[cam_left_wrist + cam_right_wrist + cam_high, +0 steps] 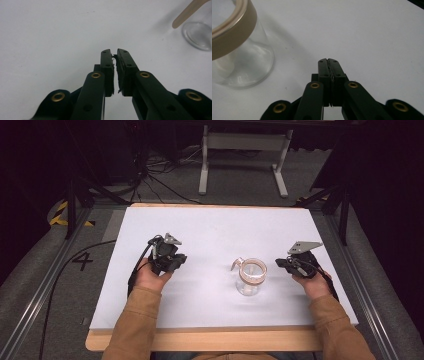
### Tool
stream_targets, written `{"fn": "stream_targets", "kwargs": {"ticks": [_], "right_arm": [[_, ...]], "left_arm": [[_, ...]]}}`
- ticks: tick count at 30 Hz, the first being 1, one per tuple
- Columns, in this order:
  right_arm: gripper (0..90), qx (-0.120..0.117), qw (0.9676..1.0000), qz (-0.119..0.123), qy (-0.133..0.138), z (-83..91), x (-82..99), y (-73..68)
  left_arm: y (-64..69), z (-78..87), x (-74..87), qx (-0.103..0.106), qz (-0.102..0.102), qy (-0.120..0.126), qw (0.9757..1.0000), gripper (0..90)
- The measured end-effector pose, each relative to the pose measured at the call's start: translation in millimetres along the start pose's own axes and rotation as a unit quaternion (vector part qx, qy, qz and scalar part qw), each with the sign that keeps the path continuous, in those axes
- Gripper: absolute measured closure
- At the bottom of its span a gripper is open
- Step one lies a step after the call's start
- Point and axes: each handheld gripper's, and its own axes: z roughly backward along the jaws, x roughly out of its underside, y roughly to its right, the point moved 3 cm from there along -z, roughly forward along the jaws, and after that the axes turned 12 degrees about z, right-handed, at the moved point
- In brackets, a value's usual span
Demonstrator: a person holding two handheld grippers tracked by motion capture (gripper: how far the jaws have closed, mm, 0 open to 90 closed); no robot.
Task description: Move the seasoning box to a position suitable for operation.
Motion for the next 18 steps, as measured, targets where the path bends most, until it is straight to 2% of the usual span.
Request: {"fn": "stream_targets", "kwargs": {"ticks": [1,3,4,6,7,8,11,12,13,15,16,18], "right_arm": [[89.4,-0.006,0.9999,-0.009,0.002,0.0,0.3,-0.2],[89.4,-0.017,0.9997,-0.017,0.004,0.1,0.4,-0.8],[89.4,-0.018,0.9997,-0.016,0.004,-0.3,0.2,-1.5],[89.3,-0.022,0.9997,-0.010,0.004,-0.7,-0.3,-3.0],[89.3,-0.027,0.9996,-0.008,0.008,-1.3,-0.5,-4.2],[89.3,-0.027,0.9996,-0.008,0.008,-1.3,-0.5,-4.2],[89.3,-0.038,0.9992,-0.008,0.012,-4.5,0.3,-7.4],[89.3,-0.045,0.9988,-0.012,0.014,-6.4,1.2,-9.0],[89.3,-0.051,0.9985,-0.012,0.013,-8.0,2.1,-10.7],[89.3,-0.054,0.9985,-0.004,0.004,-11.5,3.4,-15.4],[89.2,-0.056,0.9984,-0.001,0.002,-12.8,3.8,-16.9],[89.2,-0.064,0.9979,-0.003,-0.003,-14.8,4.1,-19.3]], "left_arm": [[0.2,-1.7,0.3,-0.005,-0.001,0.003,1.0000,82.6],[0.1,-2.3,0.8,-0.019,-0.025,0.011,0.9994,83.3],[0.8,-2.0,1.1,-0.019,-0.034,0.020,0.9991,83.3],[4.1,-0.1,0.5,-0.005,-0.049,0.026,0.9984,83.7],[7.4,1.1,-0.5,0.006,-0.048,0.032,0.9983,83.6],[7.4,1.1,-0.5,0.006,-0.048,0.032,0.9983,83.8],[14.2,2.1,-5.1,0.028,-0.024,0.029,0.9989,83.8],[16.4,2.4,-5.7,0.047,-0.014,0.026,0.9985,83.8],[16.9,2.5,-6.5,0.057,-0.015,0.027,0.9979,83.4],[19.6,2.3,-7.4,0.081,-0.003,0.028,0.9963,80.8],[19.8,2.1,-7.8,0.083,-0.010,0.028,0.9961,79.7],[21.7,1.1,-7.2,0.085,-0.012,0.027,0.9960,79.7]]}}
